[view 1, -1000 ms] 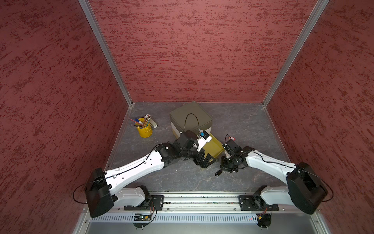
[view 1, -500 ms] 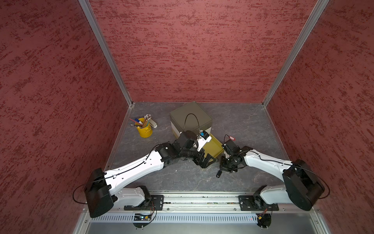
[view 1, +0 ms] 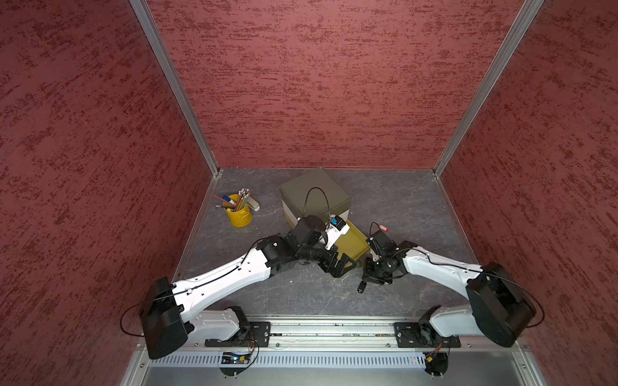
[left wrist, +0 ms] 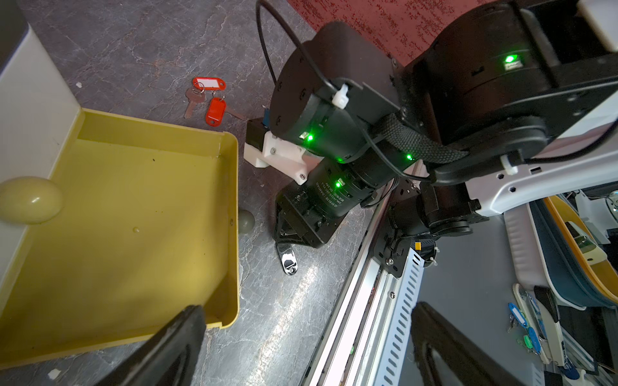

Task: Take the keys out of the drawer
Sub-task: Place the key at the center of the board.

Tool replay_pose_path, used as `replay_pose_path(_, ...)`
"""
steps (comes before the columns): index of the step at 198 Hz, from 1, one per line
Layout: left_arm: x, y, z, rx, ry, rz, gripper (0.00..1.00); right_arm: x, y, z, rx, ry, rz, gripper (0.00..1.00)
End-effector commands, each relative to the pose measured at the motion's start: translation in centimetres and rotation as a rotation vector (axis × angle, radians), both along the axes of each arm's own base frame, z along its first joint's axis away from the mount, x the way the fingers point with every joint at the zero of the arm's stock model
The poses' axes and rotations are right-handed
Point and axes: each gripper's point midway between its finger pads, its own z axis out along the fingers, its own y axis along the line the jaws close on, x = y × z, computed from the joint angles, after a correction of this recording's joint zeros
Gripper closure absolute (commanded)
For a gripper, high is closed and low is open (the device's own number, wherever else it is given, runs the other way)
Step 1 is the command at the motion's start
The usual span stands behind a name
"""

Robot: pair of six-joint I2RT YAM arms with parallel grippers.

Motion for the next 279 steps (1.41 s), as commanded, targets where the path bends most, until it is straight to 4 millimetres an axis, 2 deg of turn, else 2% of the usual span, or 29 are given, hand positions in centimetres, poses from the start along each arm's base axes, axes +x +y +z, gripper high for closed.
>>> replay_pose_path(1,-0.4,0.1,-0.1,0.004,-0.008,-0.015,0.0,-0.1,0.1,0.1,0.001,-0.009,0.002,0.75)
replay_pose_path(49,-0.3,0.1,0.1,0.0,-0.016,-0.012,0.0,0.3,0.0,1.0,-0.005,-0.031,-0.001,0.64)
replay_pose_path(85,0.1,0.0,0.8,-0.008,-0.043,-0.005,0.0,0.5,-0.3,2.2,-0.016,-0.053,0.001,0.59)
replay_pose_path(117,0.8,0.1,2.6,-0.022,-0.092,0.006,0.0,0.1,-0.6,3.4,-0.012,-0.065,-0.007,0.59)
replay_pose_path(177,3.4,1.6,6.9,-0.089,-0.146,0.085,0.0,-0.6,-1.0,7.4,0.035,-0.114,-0.021,0.58)
replay_pose_path(230,6.2,3.7,9.6,-0.152,-0.145,0.167,0.0,0.3,1.5,10.4,0.209,-0.158,-0.046,0.57)
replay_pose_path(258,7.4,4.7,9.8,-0.145,-0.136,0.211,0.0,0.9,3.1,11.2,0.349,-0.162,-0.077,0.57)
replay_pose_path(279,8.3,5.3,9.8,-0.144,-0.117,0.241,0.0,1.4,3.6,11.1,0.45,-0.157,-0.131,0.57)
